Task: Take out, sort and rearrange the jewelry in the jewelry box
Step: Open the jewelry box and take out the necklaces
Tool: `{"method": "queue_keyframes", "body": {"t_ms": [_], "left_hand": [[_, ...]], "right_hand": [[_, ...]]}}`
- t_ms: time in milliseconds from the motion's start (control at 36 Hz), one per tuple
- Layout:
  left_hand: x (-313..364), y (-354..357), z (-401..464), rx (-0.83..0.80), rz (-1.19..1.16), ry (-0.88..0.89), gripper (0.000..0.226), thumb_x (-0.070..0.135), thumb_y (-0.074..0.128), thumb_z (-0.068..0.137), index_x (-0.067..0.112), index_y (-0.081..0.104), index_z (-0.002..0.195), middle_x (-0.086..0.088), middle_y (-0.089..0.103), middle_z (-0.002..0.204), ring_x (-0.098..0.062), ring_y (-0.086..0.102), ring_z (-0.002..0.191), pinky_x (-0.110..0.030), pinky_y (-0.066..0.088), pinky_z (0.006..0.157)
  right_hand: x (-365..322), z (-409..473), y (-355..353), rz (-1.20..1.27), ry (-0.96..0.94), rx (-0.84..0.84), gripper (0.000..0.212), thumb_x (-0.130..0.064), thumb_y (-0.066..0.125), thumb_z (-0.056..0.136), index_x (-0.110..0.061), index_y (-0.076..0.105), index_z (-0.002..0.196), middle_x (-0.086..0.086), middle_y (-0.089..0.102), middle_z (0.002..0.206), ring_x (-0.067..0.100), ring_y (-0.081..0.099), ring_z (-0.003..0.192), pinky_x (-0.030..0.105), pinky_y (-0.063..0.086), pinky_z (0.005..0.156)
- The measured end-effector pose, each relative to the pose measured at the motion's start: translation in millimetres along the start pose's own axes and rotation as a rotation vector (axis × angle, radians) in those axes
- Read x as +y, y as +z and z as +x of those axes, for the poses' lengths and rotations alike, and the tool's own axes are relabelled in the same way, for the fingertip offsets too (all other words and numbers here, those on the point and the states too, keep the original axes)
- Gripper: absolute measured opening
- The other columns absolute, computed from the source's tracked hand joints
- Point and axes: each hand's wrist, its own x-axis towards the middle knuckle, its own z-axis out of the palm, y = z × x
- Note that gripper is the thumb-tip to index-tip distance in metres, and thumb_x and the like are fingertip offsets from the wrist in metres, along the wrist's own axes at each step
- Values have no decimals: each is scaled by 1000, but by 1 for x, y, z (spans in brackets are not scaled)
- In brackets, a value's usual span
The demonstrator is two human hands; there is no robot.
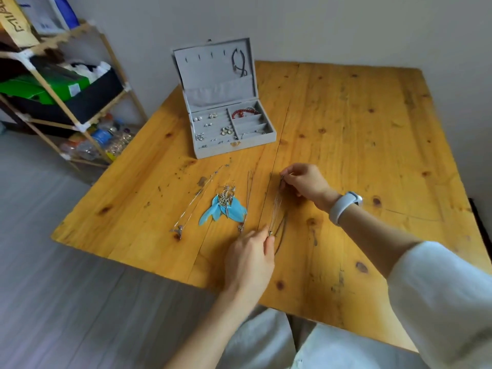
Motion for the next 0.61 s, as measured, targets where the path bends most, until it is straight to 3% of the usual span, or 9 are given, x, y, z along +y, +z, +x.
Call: {"method": "queue_keyframes", "body": {"t_ms": [83,167,250,333,389,472,528,611], "left_hand": [[-2,6,-1,2,189,67,34,23,58,89,10,60,120,-5,69,103,-27,57,108,-40,44,94],[-6,8,0,46,286,80,36,26,75,73,13,69,106,0,65,91,-22,59,88,-38,49,70],[-9,6,0,98,294,130,48,32,75,70,15,63,114,-2,61,109,-22,58,95,-37,48,71],[-17,7,-1,31,357,255,51,37,49,83,18,49,130,-2,48,137,-20,45,123,-40,37,89],[-21,8,-1,-48,386,332,52,38,36,87,17,46,133,-1,40,145,-18,36,134,-41,26,96],[-29,11,1,-121,401,377,51,38,32,90,13,48,132,-2,43,143,-16,33,136,-45,24,99],[-33,12,2,-131,412,397,52,38,31,91,11,48,132,-3,44,142,-16,32,136,-45,23,100],[-36,12,3,-135,428,416,53,37,30,92,10,47,133,-4,44,142,-17,32,137,-46,21,102]], "right_hand": [[0,7,5,-210,-104,29,17,-9,49,85,-19,63,84,6,68,88,19,59,79,29,50,67],[0,8,8,-358,-154,55,20,-10,51,86,-15,67,96,6,67,101,24,59,94,33,49,81],[3,6,9,-457,-230,113,26,-15,48,89,-14,65,108,9,61,109,27,56,101,37,48,85],[11,-4,6,-538,-388,149,35,-13,44,89,-13,58,121,10,55,121,29,50,113,40,45,91],[20,-13,3,-617,-520,105,43,-20,36,87,-15,53,127,8,53,130,28,48,120,43,43,96],[37,-21,0,-836,-618,-97,61,-38,16,86,-20,32,142,1,31,150,17,27,139,40,16,113],[44,-22,-2,-957,-600,-190,66,-45,3,86,-23,16,146,-6,13,154,10,8,142,37,-1,115],[46,-18,-3,-1020,-570,-207,69,-49,-7,83,-25,5,147,-10,4,154,6,-1,142,38,-7,115]]}}
